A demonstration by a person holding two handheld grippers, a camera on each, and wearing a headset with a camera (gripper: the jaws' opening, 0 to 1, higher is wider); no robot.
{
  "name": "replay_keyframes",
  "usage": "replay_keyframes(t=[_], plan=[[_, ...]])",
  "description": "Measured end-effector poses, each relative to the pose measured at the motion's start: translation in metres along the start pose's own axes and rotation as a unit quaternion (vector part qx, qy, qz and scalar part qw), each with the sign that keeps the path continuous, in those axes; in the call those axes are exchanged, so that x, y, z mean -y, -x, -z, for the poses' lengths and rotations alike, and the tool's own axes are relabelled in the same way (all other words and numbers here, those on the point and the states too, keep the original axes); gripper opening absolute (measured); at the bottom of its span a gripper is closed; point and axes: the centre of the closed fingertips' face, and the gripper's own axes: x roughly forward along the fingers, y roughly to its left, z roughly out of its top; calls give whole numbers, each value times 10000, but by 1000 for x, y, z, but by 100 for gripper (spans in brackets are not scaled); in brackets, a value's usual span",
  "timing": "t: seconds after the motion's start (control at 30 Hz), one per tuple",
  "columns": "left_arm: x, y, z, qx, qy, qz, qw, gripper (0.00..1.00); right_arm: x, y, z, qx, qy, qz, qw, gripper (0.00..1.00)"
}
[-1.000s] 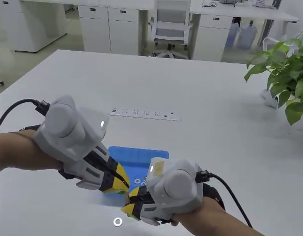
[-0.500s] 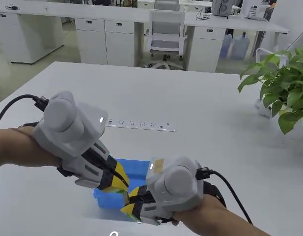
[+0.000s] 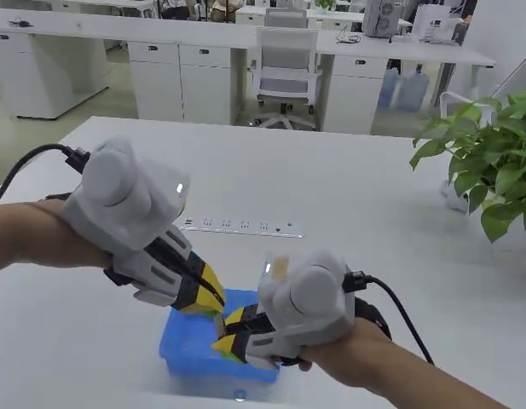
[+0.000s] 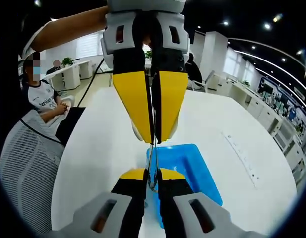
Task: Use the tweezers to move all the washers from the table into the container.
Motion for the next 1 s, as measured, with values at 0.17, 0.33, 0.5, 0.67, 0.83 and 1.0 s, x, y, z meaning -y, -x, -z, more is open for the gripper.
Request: replay_keyframes(t=[0.17,0.33,0.5,0.67,0.83,1.0], plan=[[-7,0,0,-30,-41,-17,10000,5,9,-1,-2,35,4,26,10000,9],[-14,-2,3,-54,-51,-34,10000,5,15,-4,1,37,14,35,10000,9],[-20,-6,7,-81,-43,-54,9999,5,22,-9,5,31,-21,42,10000,9],[-26,-10,13,-102,-25,-60,9999,5,27,-14,9,37,-53,41,10000,10],[-32,-13,19,-145,-9,-73,9999,5,33,-21,12,60,-115,19,9999,10],[-35,-17,28,-199,28,-80,9998,5,35,-29,17,51,-166,-14,9998,10]])
